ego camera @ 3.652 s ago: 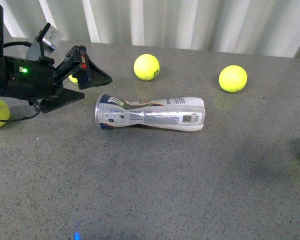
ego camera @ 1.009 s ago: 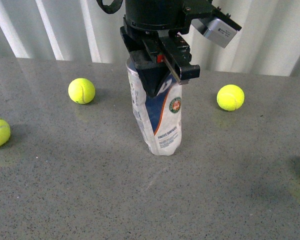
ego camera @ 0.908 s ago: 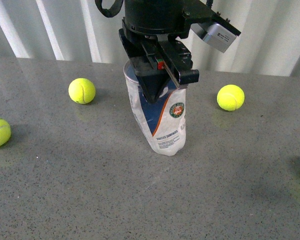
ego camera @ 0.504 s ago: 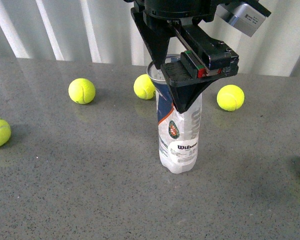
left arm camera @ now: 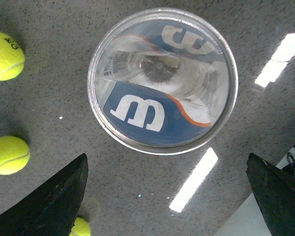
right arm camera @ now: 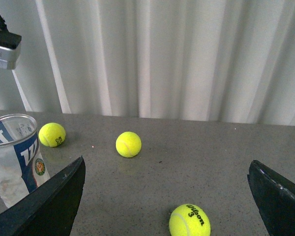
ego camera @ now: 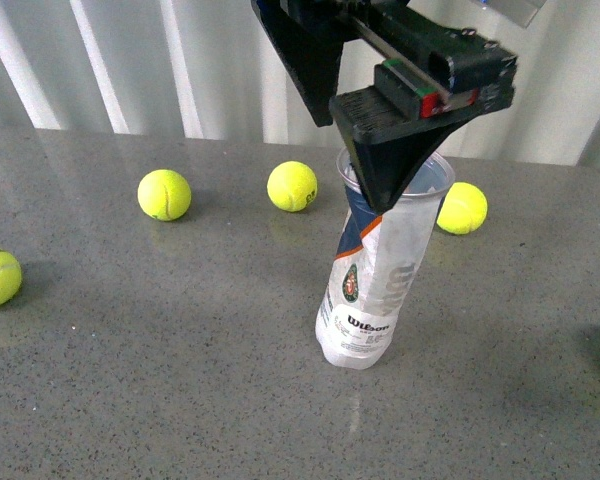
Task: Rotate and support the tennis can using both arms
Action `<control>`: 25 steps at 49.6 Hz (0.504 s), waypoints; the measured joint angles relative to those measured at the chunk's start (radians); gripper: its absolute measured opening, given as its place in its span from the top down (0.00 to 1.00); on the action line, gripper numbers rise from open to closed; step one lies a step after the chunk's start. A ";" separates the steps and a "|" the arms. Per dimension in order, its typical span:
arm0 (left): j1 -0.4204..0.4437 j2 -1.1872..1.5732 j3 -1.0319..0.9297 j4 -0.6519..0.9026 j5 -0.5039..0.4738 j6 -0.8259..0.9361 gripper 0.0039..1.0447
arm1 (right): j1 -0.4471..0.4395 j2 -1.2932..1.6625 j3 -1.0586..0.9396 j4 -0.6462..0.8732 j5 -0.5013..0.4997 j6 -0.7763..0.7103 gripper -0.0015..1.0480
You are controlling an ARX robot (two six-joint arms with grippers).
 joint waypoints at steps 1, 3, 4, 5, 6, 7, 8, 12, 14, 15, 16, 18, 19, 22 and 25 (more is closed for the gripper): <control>0.000 -0.006 0.000 0.000 0.011 -0.011 0.06 | 0.000 0.000 0.000 0.000 0.000 0.000 0.07; 0.000 -0.020 0.000 0.001 0.034 -0.028 0.06 | 0.000 0.000 0.000 0.000 0.000 0.000 0.07; 0.001 -0.028 0.000 0.004 0.045 -0.043 0.06 | 0.000 0.000 0.000 0.000 0.000 0.000 0.07; 0.004 -0.039 0.000 0.009 0.061 -0.054 0.06 | 0.000 0.000 0.000 0.000 0.000 0.000 0.07; 0.005 -0.044 0.000 0.012 0.068 -0.066 0.06 | 0.000 0.000 0.000 0.000 0.000 0.000 0.07; 0.008 -0.054 0.000 0.022 0.082 -0.076 0.06 | 0.000 0.000 0.000 0.000 0.000 0.000 0.07; 0.011 -0.067 -0.002 0.035 0.105 -0.099 0.06 | 0.000 0.000 0.000 0.000 0.000 0.000 0.07; 0.033 -0.135 -0.029 0.126 0.159 -0.192 0.06 | 0.000 0.000 0.000 0.000 0.000 0.000 0.07; 0.053 -0.191 -0.068 0.211 0.155 -0.274 0.06 | 0.000 0.000 0.000 0.000 0.000 0.000 0.07; 0.065 -0.219 -0.092 0.258 0.151 -0.331 0.06 | 0.000 0.000 0.000 0.000 0.000 0.000 0.07; 0.071 -0.234 -0.105 0.282 0.146 -0.354 0.06 | 0.000 0.000 0.000 0.000 0.000 0.000 0.07; 0.098 -0.296 -0.166 0.385 0.102 -0.441 0.06 | 0.000 0.000 0.000 0.000 0.000 0.000 0.07; 0.111 -0.327 -0.198 0.435 0.072 -0.503 0.06 | 0.000 0.000 0.000 0.000 0.000 0.000 0.07; 0.135 -0.382 -0.251 0.519 0.021 -0.610 0.06 | 0.000 0.000 0.000 0.000 0.001 0.000 0.07; 0.151 -0.409 -0.266 0.543 0.013 -0.677 0.06 | 0.000 0.000 0.000 0.000 0.000 0.000 0.07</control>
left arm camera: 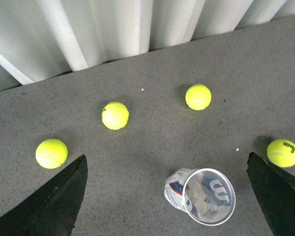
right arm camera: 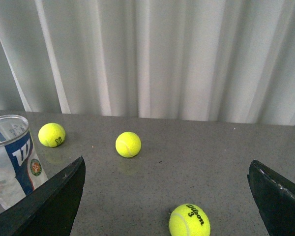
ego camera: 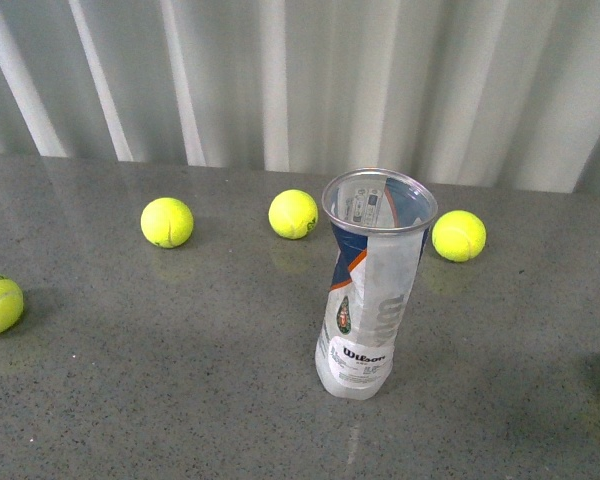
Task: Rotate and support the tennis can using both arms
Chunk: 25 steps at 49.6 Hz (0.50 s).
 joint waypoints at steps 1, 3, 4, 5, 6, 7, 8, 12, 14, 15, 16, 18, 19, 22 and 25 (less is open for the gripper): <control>0.005 -0.007 -0.004 0.002 -0.002 -0.020 0.06 | 0.000 0.000 0.000 0.000 0.000 0.000 0.07; 0.011 -0.011 -0.008 0.003 -0.010 -0.040 0.06 | 0.000 0.000 0.000 0.000 -0.001 0.000 0.07; 0.015 -0.012 -0.011 0.003 -0.011 -0.058 0.06 | 0.000 0.000 0.000 0.000 -0.001 0.000 0.07; 0.015 -0.011 -0.014 0.003 -0.011 -0.071 0.06 | 0.000 0.000 0.000 0.000 -0.001 0.000 0.07; 0.014 -0.009 -0.021 0.007 -0.016 -0.079 0.06 | 0.000 0.000 0.000 0.000 -0.001 0.000 0.07; 0.005 -0.027 -0.082 0.107 -0.099 -0.061 0.10 | 0.000 0.000 0.000 0.000 -0.001 0.000 0.07; 0.002 -0.046 -0.144 0.215 -0.169 -0.047 0.13 | 0.000 0.000 0.000 0.000 -0.001 0.000 0.07; 0.003 -0.138 -0.389 0.588 -0.356 -0.005 0.25 | 0.000 0.000 0.000 0.000 0.000 0.000 0.07; 0.015 -0.202 -0.528 0.775 -0.393 0.008 0.32 | 0.000 0.000 0.000 0.000 0.001 0.000 0.07; 0.029 -0.252 -0.623 0.888 -0.392 0.016 0.37 | 0.000 0.000 0.000 0.000 0.005 0.000 0.07; 0.045 -0.301 -0.708 0.981 -0.388 0.020 0.43 | 0.000 0.000 0.000 0.000 0.005 0.000 0.07; 0.071 -0.361 -0.810 1.079 -0.380 0.024 0.49 | 0.000 0.000 0.000 0.000 0.005 0.000 0.07; 0.083 -0.388 -0.855 1.116 -0.374 0.025 0.53 | 0.000 0.000 0.000 0.000 0.004 0.000 0.07; 0.138 -0.486 -1.032 1.215 -0.338 0.030 0.68 | 0.000 0.000 0.000 0.000 -0.002 0.000 0.07; 0.186 -0.536 -1.164 1.258 -0.314 0.031 0.82 | 0.000 0.000 0.000 0.000 -0.001 0.000 0.07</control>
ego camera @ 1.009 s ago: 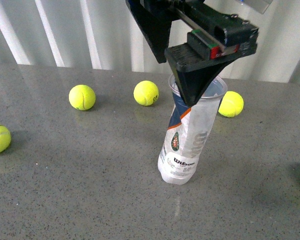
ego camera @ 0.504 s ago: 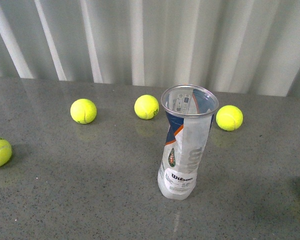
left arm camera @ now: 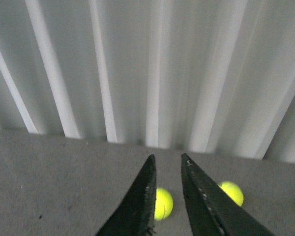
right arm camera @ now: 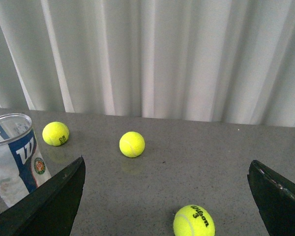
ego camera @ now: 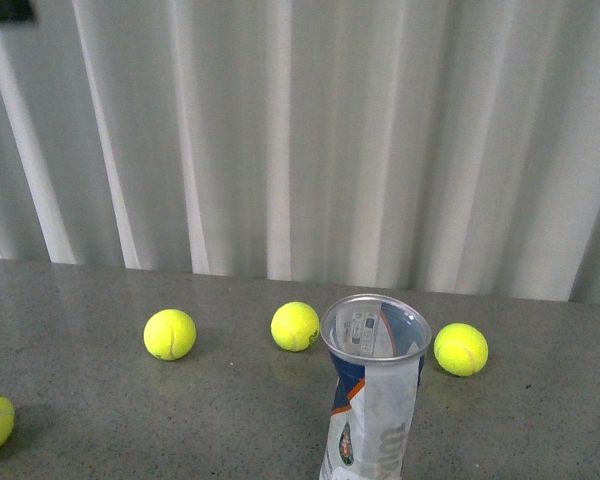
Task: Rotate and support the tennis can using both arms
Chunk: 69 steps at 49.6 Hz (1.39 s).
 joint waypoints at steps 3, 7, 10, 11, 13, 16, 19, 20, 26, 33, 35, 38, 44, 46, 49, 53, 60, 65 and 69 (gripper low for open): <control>0.023 -0.040 -0.108 0.031 0.046 0.003 0.96 | 0.000 0.000 0.000 0.000 0.000 0.000 0.07; 0.050 -0.110 -0.204 0.063 0.092 0.007 0.97 | 0.000 0.000 0.000 0.000 0.002 0.000 0.07; 0.072 -0.152 -0.251 0.077 0.108 0.007 0.97 | 0.000 0.000 0.000 0.000 0.002 0.000 0.07; 0.079 -0.164 -0.266 0.081 0.113 0.007 0.97 | 0.000 0.000 0.000 0.000 0.001 0.000 0.07; 0.093 -0.188 -0.296 0.086 0.119 0.007 0.97 | 0.000 0.000 0.000 0.000 0.001 0.000 0.07; 0.118 -0.225 -0.345 0.091 0.136 0.007 0.97 | 0.000 0.000 0.000 0.000 0.000 0.000 0.07; 0.133 -0.255 -0.381 0.091 0.149 0.007 0.97 | 0.000 0.000 0.000 0.000 0.000 0.000 0.07; 0.136 -0.263 -0.390 0.091 0.155 0.007 0.97 | 0.000 0.000 0.000 0.000 0.000 0.000 0.07; 0.157 -0.326 -0.445 0.090 0.188 0.007 0.97 | 0.000 0.000 0.000 0.000 0.001 0.000 0.07; 0.183 -0.395 -0.494 0.075 0.203 0.007 0.97 | 0.000 0.000 0.000 0.000 0.001 0.000 0.07; 0.205 -0.419 -0.510 0.064 0.231 0.007 0.97 | 0.000 0.000 0.000 0.000 0.000 0.000 0.07; 0.258 -0.465 -0.535 0.041 0.289 0.007 0.97 | 0.000 0.000 0.000 0.000 0.001 0.000 0.07; 0.274 -0.530 -0.563 0.007 0.291 0.007 0.97 | 0.000 0.000 0.000 0.000 0.002 0.000 0.07; 0.274 -0.554 -0.571 -0.008 0.291 0.007 0.97 | 0.000 0.000 0.000 0.000 0.001 0.000 0.07; 0.274 -0.593 -0.585 -0.036 0.292 0.007 0.97 | 0.000 0.000 0.000 0.000 0.000 0.000 0.07; 0.274 -0.643 -0.600 -0.071 0.293 0.007 0.97 | 0.000 0.000 0.000 0.000 0.001 0.000 0.07; 0.274 -0.699 -0.625 -0.081 0.294 0.007 0.97 | 0.000 0.000 0.000 0.000 0.001 0.000 0.07; 0.274 -0.736 -0.626 -0.108 0.294 0.007 0.97 | 0.000 0.000 0.000 0.000 0.001 0.000 0.07; 0.274 -0.776 -0.626 -0.147 0.294 0.007 0.97 | 0.000 0.000 0.000 0.000 0.001 0.000 0.07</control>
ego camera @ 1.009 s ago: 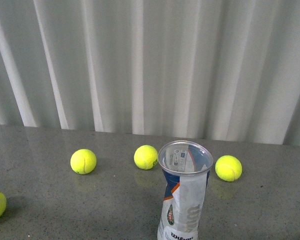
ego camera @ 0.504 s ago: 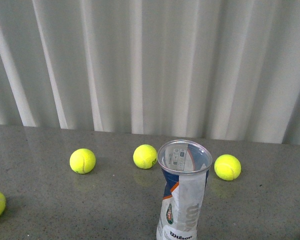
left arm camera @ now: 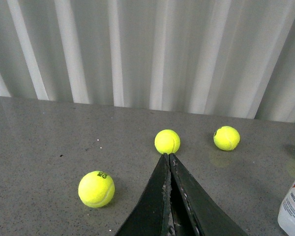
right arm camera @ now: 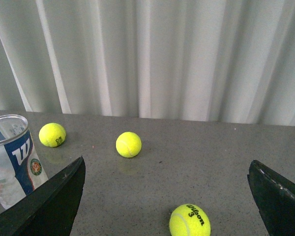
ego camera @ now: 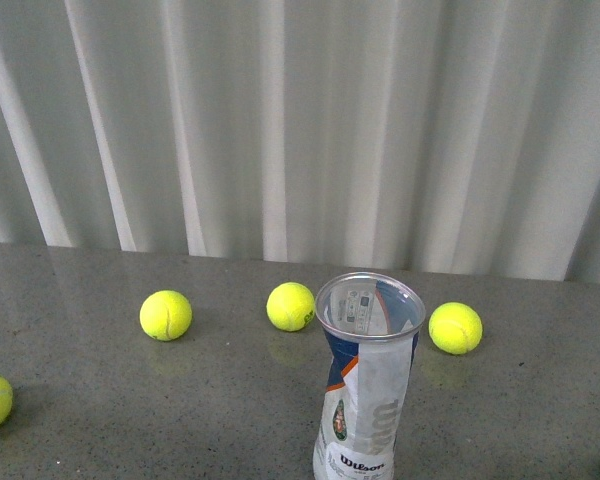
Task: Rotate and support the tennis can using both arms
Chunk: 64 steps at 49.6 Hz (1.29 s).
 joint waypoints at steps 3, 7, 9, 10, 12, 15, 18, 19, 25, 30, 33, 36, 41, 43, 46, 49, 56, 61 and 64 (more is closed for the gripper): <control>0.000 -0.030 0.000 -0.026 0.000 0.000 0.97 | 0.000 0.000 0.000 0.000 0.000 0.000 0.07; 0.000 -0.068 0.000 -0.064 0.000 0.000 0.97 | 0.000 0.000 0.000 0.000 0.000 0.000 0.07; 0.000 -0.088 0.000 -0.086 0.000 0.000 0.97 | 0.000 0.000 0.000 0.000 0.000 0.000 0.07; 0.000 -0.090 0.000 -0.088 0.000 0.000 0.97 | 0.000 0.000 0.000 0.000 0.000 0.000 0.07; 0.000 -0.107 0.000 -0.105 0.000 0.000 0.97 | 0.000 0.000 0.000 0.000 0.000 0.000 0.07; 0.000 -0.130 0.000 -0.124 0.000 0.000 0.97 | 0.000 0.000 0.000 0.000 0.000 0.000 0.07; 0.000 -0.151 0.000 -0.146 0.000 0.000 0.97 | 0.000 0.000 0.000 0.000 0.000 0.000 0.07; 0.000 -0.157 0.000 -0.153 0.000 0.000 0.97 | 0.000 0.000 0.000 0.000 0.000 0.000 0.07; 0.000 -0.199 0.000 -0.194 0.000 0.000 0.97 | 0.000 0.000 0.000 0.000 0.000 0.000 0.07; 0.000 -0.231 0.000 -0.227 0.000 0.000 0.97 | 0.000 0.000 0.000 0.000 0.000 0.000 0.07; 0.000 -0.303 0.000 -0.324 0.000 0.000 0.97 | 0.000 0.000 0.000 0.000 0.000 0.000 0.07; 0.000 -0.361 0.000 -0.391 0.002 0.000 0.97 | 0.000 0.000 0.000 0.000 0.000 0.000 0.07; 0.000 -0.401 0.000 -0.401 0.002 -0.001 0.96 | 0.000 0.000 0.000 0.000 0.000 0.000 0.07; 0.000 -0.400 0.000 -0.402 0.002 0.000 0.91 | 0.000 0.000 0.000 0.000 0.000 0.000 0.07; 0.000 -0.401 0.000 -0.403 0.002 0.000 0.80 | 0.000 0.000 0.000 0.000 0.000 0.000 0.07; 0.000 -0.401 0.000 -0.403 0.002 0.000 0.67 | 0.000 0.000 0.000 0.000 0.000 0.000 0.07; 0.000 -0.401 0.000 -0.404 0.002 0.000 0.34 | 0.000 0.000 0.000 0.000 0.000 0.000 0.07; 0.000 -0.401 0.000 -0.404 0.002 0.000 0.17 | 0.000 0.000 0.000 0.000 0.000 0.000 0.07; 0.000 -0.401 0.000 -0.404 0.002 0.000 0.07 | 0.000 0.000 0.000 0.000 0.000 0.000 0.07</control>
